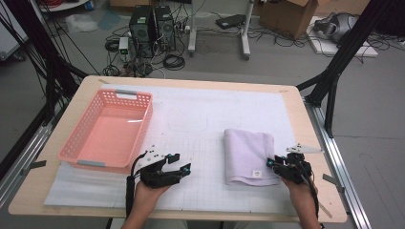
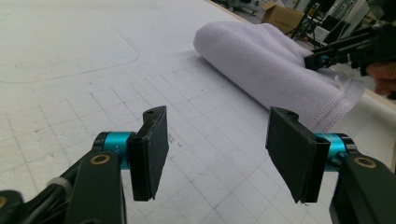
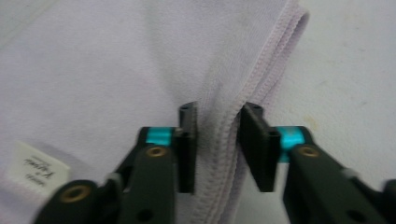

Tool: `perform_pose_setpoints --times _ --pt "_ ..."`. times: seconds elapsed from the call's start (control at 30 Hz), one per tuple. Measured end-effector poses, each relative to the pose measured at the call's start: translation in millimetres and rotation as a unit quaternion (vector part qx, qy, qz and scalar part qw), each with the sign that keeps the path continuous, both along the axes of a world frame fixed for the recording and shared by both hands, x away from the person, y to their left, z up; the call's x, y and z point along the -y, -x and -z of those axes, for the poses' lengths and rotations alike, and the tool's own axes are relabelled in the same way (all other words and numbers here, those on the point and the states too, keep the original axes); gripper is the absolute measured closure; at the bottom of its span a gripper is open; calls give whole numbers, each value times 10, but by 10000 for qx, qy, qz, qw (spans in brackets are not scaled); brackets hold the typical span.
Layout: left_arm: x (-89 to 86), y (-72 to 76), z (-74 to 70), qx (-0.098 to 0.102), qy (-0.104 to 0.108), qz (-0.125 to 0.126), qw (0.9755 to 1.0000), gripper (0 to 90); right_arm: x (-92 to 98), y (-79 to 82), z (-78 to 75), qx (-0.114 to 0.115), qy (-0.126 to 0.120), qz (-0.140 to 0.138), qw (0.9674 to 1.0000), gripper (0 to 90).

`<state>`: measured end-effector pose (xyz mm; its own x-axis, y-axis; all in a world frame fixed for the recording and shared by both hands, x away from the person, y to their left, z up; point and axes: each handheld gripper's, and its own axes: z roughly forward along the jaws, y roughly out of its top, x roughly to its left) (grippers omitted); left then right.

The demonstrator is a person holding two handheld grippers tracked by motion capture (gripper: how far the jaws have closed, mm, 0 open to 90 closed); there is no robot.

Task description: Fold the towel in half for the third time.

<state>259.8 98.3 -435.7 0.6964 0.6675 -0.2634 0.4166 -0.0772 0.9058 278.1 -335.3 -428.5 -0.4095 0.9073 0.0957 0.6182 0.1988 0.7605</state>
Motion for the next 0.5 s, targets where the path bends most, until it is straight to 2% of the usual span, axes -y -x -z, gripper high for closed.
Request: perform_pose_setpoints --times 0.03,0.07,0.13,0.2,0.23,0.3,0.33,0.4,0.47,0.5 --pt "-1 0 -1 7 -7 1 10000 393 -10 11 -45 185 87 77 9998 497" --pt "-2 -1 0 7 -7 0 10000 392 -24 33 -103 389 78 158 9991 480" --pt "-1 -6 3 -2 -1 -2 10000 392 -78 82 -210 790 78 121 9968 488" --pt "0 -7 3 -4 -2 10 10000 392 -171 97 -247 949 105 -244 9951 559" --pt "-1 -8 4 -4 3 19 10000 392 -225 93 -228 921 112 -431 9947 591" --pt "-6 -6 3 -17 22 0 10000 392 -300 41 -127 663 107 -628 9958 630" --pt "-15 -6 -1 -10 7 1 10000 392 -315 11 -66 497 220 -600 9967 637" --pt "-24 -2 -5 3 36 -21 10000 392 -270 -30 47 314 423 -495 9974 649" --pt "-30 1 -9 8 34 -28 10000 392 -164 -30 80 273 306 -383 9984 651" --pt "-31 0 -9 8 34 -34 10000 392 -125 -20 70 203 343 -298 9988 651"
